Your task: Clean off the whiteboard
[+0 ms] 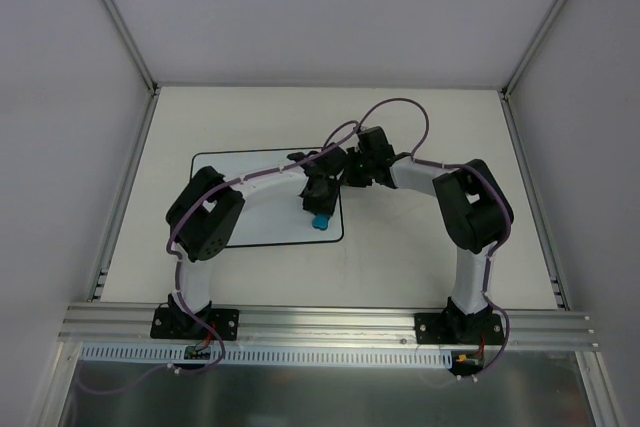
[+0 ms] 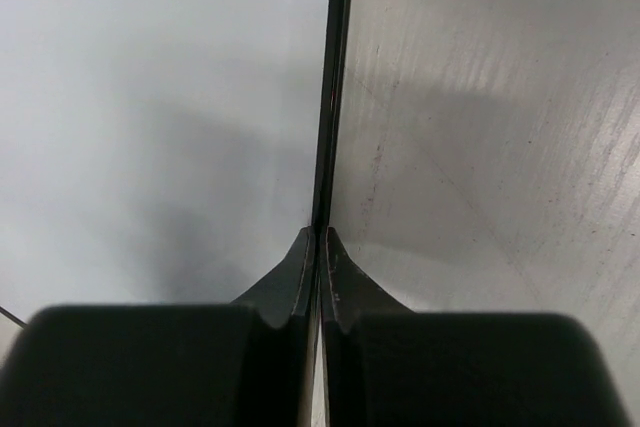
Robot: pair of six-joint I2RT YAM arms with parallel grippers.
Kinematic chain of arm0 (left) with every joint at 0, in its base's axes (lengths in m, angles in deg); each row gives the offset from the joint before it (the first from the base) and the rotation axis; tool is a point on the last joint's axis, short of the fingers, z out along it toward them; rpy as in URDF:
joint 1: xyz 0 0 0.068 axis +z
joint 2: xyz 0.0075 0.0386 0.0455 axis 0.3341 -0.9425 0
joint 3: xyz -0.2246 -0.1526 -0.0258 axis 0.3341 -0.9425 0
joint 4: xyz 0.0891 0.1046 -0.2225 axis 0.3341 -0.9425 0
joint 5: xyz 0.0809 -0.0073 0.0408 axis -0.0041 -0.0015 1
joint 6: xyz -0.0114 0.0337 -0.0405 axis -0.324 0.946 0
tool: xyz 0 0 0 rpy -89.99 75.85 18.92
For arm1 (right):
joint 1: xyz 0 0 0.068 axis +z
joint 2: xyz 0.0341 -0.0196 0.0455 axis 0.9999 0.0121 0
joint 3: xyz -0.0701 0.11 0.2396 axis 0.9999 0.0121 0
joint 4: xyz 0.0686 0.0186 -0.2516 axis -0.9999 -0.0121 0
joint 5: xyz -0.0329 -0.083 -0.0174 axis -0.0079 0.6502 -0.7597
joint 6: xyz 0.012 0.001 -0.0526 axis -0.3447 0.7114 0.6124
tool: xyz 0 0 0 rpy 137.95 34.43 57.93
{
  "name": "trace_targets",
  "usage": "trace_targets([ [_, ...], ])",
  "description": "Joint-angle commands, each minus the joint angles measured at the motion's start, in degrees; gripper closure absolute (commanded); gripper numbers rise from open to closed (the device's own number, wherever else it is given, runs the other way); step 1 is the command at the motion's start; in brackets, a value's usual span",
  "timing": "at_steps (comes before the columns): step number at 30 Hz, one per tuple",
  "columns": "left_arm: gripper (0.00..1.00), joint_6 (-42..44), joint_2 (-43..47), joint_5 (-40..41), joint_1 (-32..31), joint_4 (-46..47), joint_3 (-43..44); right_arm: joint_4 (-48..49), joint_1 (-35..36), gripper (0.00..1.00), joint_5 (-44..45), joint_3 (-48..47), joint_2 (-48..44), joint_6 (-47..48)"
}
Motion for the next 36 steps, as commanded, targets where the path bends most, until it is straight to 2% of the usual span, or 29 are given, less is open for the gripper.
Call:
trace_targets([
  [1, 1.00, -0.94, -4.03, -8.34, -5.42, -2.39, -0.28, -2.57, 0.54, 1.00, 1.35, 0.93, 2.19, -0.51],
  [4, 1.00, -2.08, -3.86, -8.78, -6.49, -2.47, -0.36, -2.57, 0.46, 1.00, 1.88, 1.37, 1.75, -0.42],
  [7, 1.00, -3.66, -1.93, -5.63, -5.88, -2.56, -3.08, -2.57, 0.46, 1.00, 2.15, 1.72, 1.49, -0.42],
  [15, 1.00, -5.78, 5.80, 1.06, 0.88, -3.09, -10.38, -2.65, 0.46, 1.00, 2.85, 2.42, 0.96, -0.59],
  [23, 1.00, -3.06, 9.50, 6.77, 7.04, -6.16, -12.67, -2.57, 0.46, 1.00, 3.29, 2.86, 0.52, -0.51],
  [28, 1.00, -1.12, 10.64, 7.75, 9.85, -6.60, -12.32, -2.74, 0.46, 1.00, 3.38, 2.86, 0.61, -0.86],
  [32, 1.00, -0.77, 11.43, 6.86, 15.56, -6.52, -13.72, -2.65, 0.19, 0.99, 3.29, 3.30, 0.17, -0.60],
  [35, 1.00, -0.07, 13.28, 7.91, 19.43, -6.34, -14.25, -2.65, 0.02, 0.92, 3.64, 3.83, -1.49, -0.68],
  [36, 1.00, 0.11, 13.80, 8.00, 21.09, -6.34, -14.08, -2.65, -0.16, 0.84, 3.82, 4.44, -2.29, -0.51],
])
